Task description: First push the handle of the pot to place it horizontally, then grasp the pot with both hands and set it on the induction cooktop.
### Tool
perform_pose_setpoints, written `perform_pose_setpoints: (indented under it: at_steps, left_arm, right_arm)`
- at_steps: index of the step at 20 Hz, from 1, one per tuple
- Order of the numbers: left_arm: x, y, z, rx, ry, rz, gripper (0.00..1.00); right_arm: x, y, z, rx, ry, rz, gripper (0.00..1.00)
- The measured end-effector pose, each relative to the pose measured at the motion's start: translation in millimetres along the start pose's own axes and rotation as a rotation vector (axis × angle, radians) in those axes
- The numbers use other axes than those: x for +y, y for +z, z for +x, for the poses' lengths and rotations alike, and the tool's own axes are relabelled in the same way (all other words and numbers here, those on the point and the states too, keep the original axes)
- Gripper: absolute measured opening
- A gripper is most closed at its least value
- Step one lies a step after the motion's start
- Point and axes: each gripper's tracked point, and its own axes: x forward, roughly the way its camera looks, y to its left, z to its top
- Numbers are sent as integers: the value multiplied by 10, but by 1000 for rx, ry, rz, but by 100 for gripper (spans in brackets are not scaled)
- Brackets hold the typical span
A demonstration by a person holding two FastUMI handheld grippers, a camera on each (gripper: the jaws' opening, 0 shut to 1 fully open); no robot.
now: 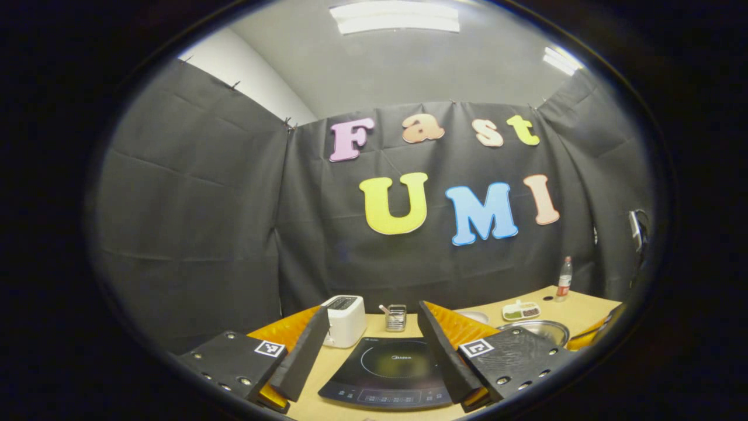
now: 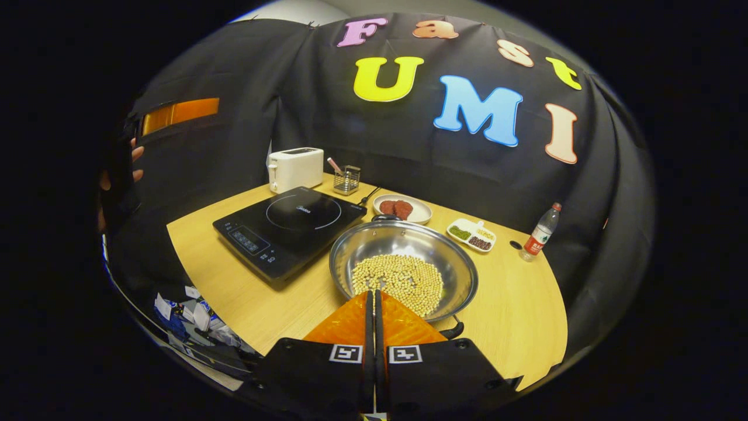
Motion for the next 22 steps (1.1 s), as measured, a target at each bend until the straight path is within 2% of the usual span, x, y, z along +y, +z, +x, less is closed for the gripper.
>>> perform_pose_setpoints:
  at_steps: [4, 7, 20, 22]
  left_arm:
    - [-125, 12, 105, -3, 5, -7, 90]
    - [-192, -42, 192, 11, 12, 7, 90]
    - [-645, -150, 463, 49, 8, 6, 90]
    - [-728, -157, 526, 52, 1, 5, 90]
  right_arm:
    - [8, -261, 123, 88, 51, -18, 0]
    - [-35, -453, 184, 151, 72, -11, 2]
    - [-410, -792, 414, 267, 66, 37, 2]
    - [-408, -803, 410, 273, 83, 56, 2]
